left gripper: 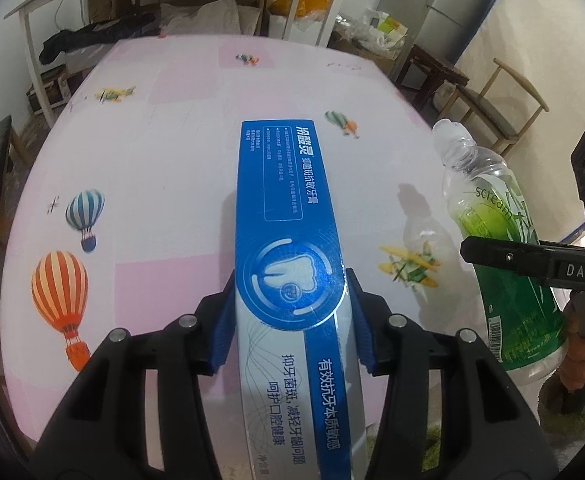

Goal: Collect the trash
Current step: 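Lift the blue box up with the left tool while the right tool holds the bottle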

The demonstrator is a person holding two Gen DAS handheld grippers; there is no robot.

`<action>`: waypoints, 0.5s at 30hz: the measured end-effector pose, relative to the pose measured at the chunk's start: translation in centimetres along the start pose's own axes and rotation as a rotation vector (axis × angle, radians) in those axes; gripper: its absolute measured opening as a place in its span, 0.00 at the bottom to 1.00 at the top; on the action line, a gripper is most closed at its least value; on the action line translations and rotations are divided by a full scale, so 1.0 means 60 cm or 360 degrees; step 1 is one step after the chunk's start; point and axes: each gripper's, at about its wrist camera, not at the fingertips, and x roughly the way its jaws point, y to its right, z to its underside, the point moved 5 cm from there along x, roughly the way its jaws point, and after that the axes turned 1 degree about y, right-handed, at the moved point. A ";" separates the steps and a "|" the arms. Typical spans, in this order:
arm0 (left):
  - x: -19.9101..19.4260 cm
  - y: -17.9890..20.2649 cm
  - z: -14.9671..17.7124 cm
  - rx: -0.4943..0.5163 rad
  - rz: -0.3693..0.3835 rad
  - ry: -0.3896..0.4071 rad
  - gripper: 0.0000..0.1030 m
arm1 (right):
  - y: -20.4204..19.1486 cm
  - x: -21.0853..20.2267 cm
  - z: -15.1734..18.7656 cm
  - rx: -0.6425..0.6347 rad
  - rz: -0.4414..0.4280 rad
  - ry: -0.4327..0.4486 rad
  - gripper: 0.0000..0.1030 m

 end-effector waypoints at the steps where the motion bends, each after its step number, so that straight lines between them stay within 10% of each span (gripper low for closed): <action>1: -0.002 0.004 -0.003 0.0008 0.0007 0.0005 0.45 | 0.004 -0.007 -0.002 0.0012 -0.0002 0.0018 0.59; 15: -0.030 0.124 -0.103 0.0220 0.0191 0.0113 0.45 | 0.109 -0.132 -0.023 0.0246 -0.0028 0.0323 0.59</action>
